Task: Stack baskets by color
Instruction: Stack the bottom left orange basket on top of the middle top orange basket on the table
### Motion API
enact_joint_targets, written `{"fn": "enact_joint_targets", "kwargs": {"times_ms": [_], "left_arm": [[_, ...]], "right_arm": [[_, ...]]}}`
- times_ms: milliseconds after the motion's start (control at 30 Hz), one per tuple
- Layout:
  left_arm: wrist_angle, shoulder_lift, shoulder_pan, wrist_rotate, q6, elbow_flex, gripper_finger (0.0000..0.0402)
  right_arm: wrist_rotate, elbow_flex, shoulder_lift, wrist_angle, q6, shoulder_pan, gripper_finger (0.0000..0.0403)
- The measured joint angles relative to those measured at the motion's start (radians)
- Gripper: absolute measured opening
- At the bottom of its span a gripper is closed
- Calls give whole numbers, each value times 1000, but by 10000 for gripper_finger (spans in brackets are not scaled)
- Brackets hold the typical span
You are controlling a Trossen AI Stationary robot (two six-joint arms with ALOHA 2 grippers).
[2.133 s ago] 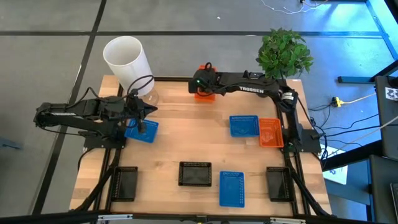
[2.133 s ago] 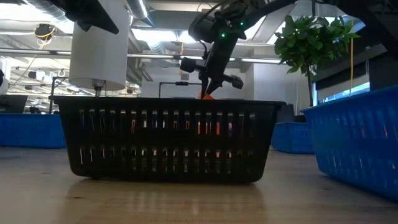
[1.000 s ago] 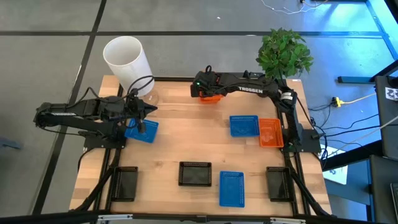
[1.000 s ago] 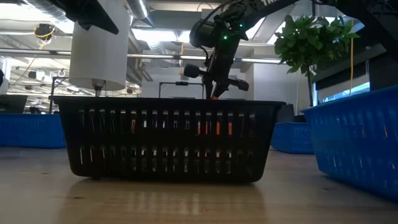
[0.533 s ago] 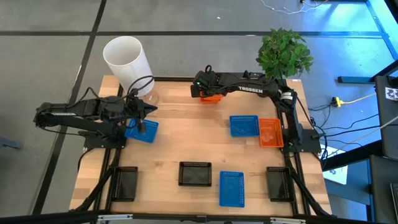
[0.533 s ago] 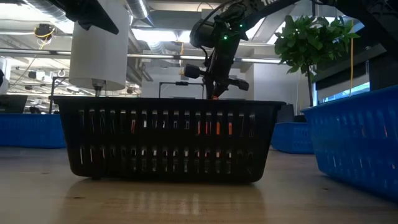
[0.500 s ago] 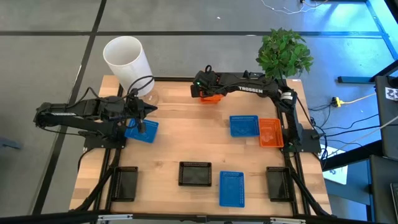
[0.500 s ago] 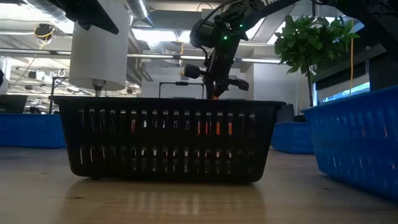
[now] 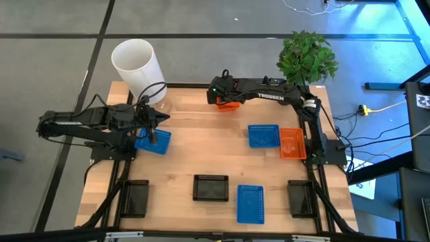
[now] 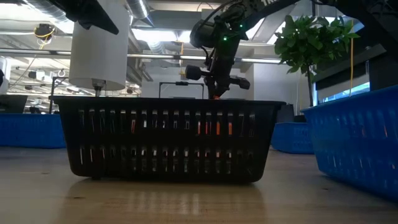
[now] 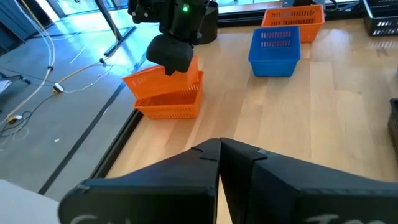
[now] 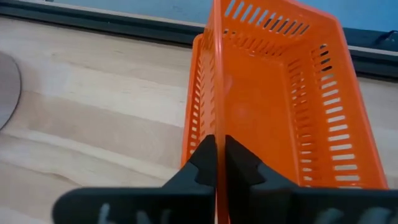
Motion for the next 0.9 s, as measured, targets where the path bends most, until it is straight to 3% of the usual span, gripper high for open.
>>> {"fn": "enact_joint_targets", "kwargs": {"times_ms": [300, 533, 900], "left_arm": [[0, 0, 0, -16, 29, 0, 0], [0, 0, 0, -30, 51, 0, 0], [0, 0, 0, -44, 52, 0, 0]], "right_arm": [[-72, 0, 80, 7, 0, 0, 28], [-87, 0, 67, 8, 0, -3, 40], [-101, 73, 58, -32, -73, -5, 2]]}}
